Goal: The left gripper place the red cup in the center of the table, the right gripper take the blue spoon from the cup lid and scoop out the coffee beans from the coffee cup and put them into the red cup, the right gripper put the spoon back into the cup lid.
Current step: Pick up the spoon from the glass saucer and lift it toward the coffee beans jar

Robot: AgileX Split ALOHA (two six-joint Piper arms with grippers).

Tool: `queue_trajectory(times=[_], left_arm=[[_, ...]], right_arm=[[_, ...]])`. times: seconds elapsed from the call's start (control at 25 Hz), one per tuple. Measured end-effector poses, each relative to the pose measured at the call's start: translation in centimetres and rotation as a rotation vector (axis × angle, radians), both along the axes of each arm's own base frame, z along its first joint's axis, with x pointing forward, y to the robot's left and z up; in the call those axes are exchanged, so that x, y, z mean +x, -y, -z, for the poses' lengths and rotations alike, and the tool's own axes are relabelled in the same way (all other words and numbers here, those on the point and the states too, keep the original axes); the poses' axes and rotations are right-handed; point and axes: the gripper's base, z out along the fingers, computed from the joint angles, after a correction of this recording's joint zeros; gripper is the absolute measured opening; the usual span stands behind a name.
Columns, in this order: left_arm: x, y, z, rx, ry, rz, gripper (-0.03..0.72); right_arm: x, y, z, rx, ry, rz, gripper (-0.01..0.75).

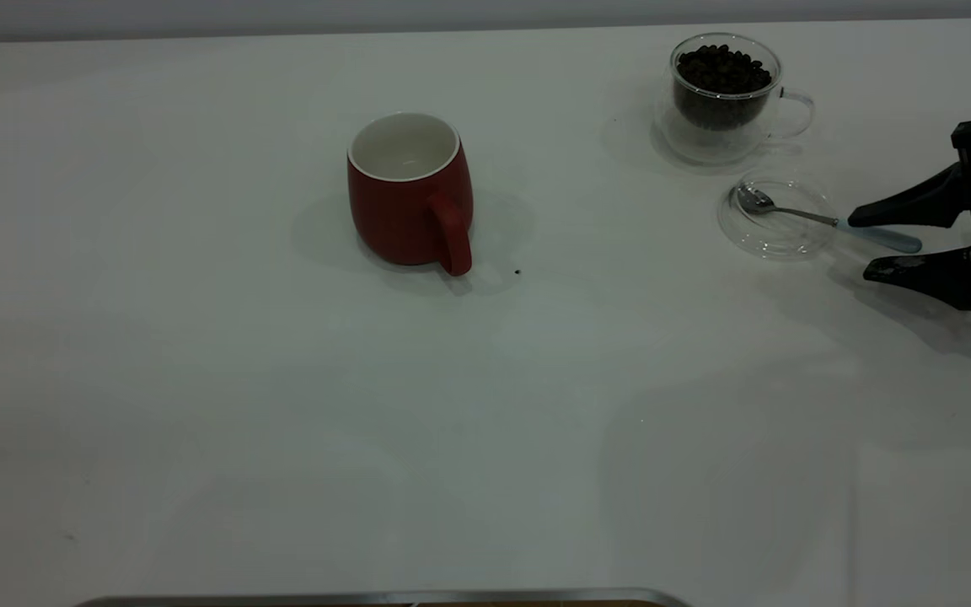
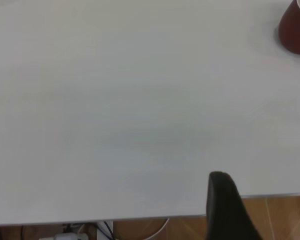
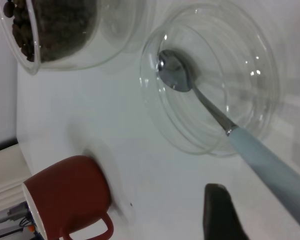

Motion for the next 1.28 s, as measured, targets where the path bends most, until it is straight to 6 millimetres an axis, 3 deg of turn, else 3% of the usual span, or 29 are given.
queue_trajectory(times=[0.72,1.28], left_arm=[[0.00,0.00,0.00,-0.002,0.000,-0.001,0.451],[0.00,0.00,0.00,-0.002,0.000,-0.001,0.451]], right_arm=[[-0.05,0.09,0.13,-0.018,-0.007,-0.001,0.236],[-0.01,0.01,0.02,-0.007,0.004,-0.005,0.206]])
